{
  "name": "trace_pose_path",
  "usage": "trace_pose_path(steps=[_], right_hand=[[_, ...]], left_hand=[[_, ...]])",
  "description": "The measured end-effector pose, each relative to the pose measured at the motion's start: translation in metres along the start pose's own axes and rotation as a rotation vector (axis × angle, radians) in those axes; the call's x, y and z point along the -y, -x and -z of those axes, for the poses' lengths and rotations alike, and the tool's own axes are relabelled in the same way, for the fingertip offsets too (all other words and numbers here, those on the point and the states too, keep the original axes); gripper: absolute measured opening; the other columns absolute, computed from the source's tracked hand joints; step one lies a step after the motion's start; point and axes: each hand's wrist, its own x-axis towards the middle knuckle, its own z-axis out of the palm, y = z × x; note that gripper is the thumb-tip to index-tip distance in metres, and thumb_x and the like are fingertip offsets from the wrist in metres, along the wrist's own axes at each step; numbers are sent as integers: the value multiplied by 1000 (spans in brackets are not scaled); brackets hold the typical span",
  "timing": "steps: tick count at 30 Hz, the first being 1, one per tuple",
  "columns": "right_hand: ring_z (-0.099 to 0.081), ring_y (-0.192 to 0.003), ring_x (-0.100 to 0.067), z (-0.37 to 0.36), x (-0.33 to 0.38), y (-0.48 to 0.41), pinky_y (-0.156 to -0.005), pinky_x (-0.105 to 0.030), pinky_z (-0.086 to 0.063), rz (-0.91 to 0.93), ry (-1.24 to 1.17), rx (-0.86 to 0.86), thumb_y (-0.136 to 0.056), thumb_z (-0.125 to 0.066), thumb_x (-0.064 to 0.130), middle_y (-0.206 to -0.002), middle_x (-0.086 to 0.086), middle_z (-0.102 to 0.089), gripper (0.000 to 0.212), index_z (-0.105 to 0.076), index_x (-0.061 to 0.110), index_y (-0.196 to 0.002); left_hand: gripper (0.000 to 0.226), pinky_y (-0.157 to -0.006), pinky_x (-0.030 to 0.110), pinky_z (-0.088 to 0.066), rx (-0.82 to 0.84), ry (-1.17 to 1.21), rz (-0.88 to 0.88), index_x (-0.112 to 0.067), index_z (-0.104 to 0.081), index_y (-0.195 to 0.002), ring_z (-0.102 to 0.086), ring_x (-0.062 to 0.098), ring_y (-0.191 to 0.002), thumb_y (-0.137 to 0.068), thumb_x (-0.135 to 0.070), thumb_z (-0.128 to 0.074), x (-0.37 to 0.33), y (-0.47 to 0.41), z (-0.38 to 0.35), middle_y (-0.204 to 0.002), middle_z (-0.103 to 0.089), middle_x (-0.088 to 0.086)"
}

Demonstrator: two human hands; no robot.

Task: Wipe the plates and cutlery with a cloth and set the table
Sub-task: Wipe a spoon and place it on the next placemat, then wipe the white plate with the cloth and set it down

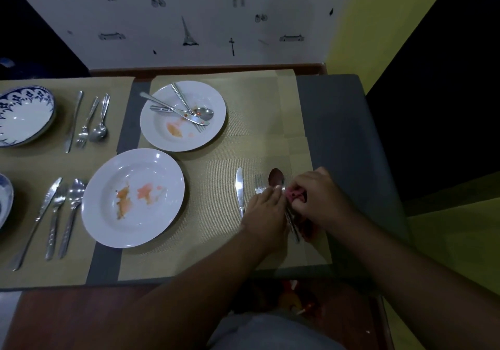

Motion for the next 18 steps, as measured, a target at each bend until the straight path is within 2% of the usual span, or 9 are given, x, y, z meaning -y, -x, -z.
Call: trace_pose_path(steps=[4, 7, 11, 15, 18], right_hand=[[-42, -96, -13, 2, 6, -2, -72, -30, -43, -7, 19, -15, -81, -68, 20, -88, 9, -62, 10, -67, 23, -91], [-43, -92, -14, 4, 18, -11, -71, -28, -38, 47, 26, -42, -80, -70, 19, -85, 10, -63, 8, -69, 23, -87], [-46, -84, -17, -3, 53, -35, -71, -25, -32, 184, 10, -85, -75, -70, 18, -79, 9, -64, 7, -69, 21, -81], [-52, -78, -18, -22, 112, -66, -77, -27, -35, 309, -49, -80, -71, -65, 27, -77, 9, -65, 11, -68, 21, -79], [-53, -75, -11, -40, 166, -82, -79, -25, -36, 382, -136, -62, -69, -63, 27, -74, 6, -68, 14, -71, 18, -76]], left_hand=[[78, -123, 42, -15, -50, 22, -3, -19, -16, -159, -14, 24, -153, -95, -45, -52, 3, 10, 8, -166, -17, 3], [76, -122, 40, -16, -78, 61, 43, -17, -21, -158, -18, 24, -152, -95, -47, -51, 7, 19, 19, -165, -23, 4], [64, -116, 43, -35, -236, 92, 112, -13, -40, -150, -36, 27, -145, -93, -39, -51, 37, 44, 33, -155, -43, 8], [60, -116, 42, -32, -381, 59, 247, -9, -46, -147, -41, 30, -142, -95, -38, -43, 79, 83, 52, -151, -48, 11], [67, -118, 41, -26, -381, 75, 366, -13, -40, -152, -33, 28, -147, -96, -49, -30, 111, 109, 71, -157, -40, 7]])
